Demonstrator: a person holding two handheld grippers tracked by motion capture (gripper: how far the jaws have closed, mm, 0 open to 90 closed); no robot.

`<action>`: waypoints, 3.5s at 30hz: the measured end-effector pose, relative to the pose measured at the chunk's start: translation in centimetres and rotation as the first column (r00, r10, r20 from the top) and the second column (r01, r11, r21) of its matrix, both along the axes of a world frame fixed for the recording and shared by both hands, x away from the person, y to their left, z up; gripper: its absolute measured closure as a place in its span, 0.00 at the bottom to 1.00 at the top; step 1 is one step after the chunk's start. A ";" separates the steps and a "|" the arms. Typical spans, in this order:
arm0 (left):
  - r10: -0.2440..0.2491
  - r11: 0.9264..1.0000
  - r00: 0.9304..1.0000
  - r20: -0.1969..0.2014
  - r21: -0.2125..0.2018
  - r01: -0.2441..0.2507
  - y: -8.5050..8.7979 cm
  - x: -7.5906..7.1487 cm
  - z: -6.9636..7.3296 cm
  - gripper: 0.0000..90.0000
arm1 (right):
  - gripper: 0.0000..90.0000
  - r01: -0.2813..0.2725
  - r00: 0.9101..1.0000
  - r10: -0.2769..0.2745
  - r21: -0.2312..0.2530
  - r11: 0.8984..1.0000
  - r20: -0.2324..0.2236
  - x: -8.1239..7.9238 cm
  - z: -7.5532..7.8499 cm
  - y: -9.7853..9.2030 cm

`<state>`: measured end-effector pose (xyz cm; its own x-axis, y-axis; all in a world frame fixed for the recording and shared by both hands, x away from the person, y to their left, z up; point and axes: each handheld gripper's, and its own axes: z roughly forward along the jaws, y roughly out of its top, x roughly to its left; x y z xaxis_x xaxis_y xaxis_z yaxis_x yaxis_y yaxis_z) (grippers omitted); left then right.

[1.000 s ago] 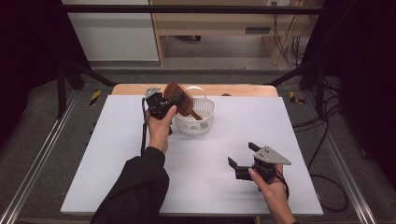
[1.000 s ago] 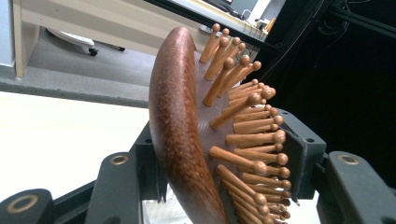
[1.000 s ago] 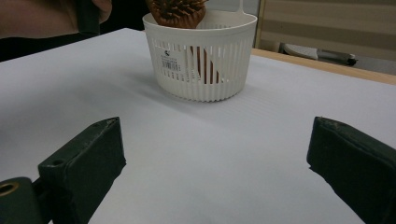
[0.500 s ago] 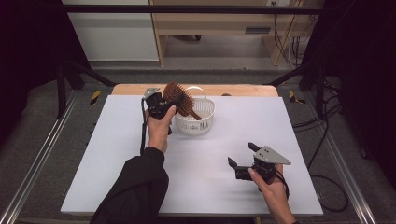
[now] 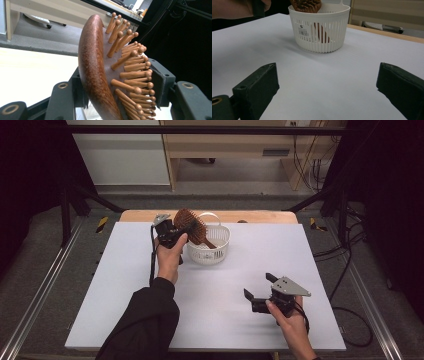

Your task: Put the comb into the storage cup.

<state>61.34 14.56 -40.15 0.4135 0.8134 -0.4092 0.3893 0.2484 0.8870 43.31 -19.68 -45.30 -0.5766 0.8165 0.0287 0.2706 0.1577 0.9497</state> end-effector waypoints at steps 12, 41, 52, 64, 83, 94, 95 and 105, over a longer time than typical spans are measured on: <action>0.011 1.000 1.000 -0.008 -0.004 -0.011 0.3 0.2 -0.3 0.47 | 0.05 0.002 1.000 -0.002 0.001 1.000 0.000 0.0 0.0 0.0; 0.019 1.000 1.000 -0.021 -0.023 -0.019 0.7 0.3 -0.6 0.47 | 0.05 -0.001 1.000 0.001 0.003 1.000 0.000 0.0 0.0 0.0; 0.020 0.999 0.999 -0.026 -0.026 -0.021 0.8 0.3 -0.7 0.46 | 0.05 -0.003 1.000 0.003 0.003 1.000 -0.001 0.0 0.0 0.1; 0.023 0.999 0.999 -0.029 -0.024 -0.024 0.9 0.3 -0.7 0.46 | 0.05 -0.003 1.000 0.003 0.002 1.000 -0.002 0.0 0.0 0.1; 0.031 0.999 0.999 -0.036 -0.028 -0.032 1.1 0.4 -0.9 0.45 | 0.05 -0.006 1.000 0.006 0.002 1.000 -0.002 0.0 0.0 0.1; 0.037 0.999 0.999 -0.039 -0.026 -0.038 1.3 0.4 -1.0 0.44 | 0.05 -0.007 1.000 0.007 0.002 1.000 -0.002 0.0 0.0 0.1; 0.037 0.999 0.999 -0.040 -0.026 -0.038 1.3 0.5 -1.0 0.44 | 0.05 -0.007 1.000 0.007 0.001 1.000 -0.002 0.0 0.0 0.1; 0.043 0.999 0.998 -0.041 -0.031 -0.044 1.3 0.5 -1.0 0.44 | 0.05 -0.009 1.000 0.009 0.002 1.000 -0.004 0.0 0.0 0.2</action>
<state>61.82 15.87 -41.14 0.3607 0.8165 -0.4508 0.4132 0.2935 0.8621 43.32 -19.53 -45.34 -0.5835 0.8115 0.0323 0.2730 0.1585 0.9489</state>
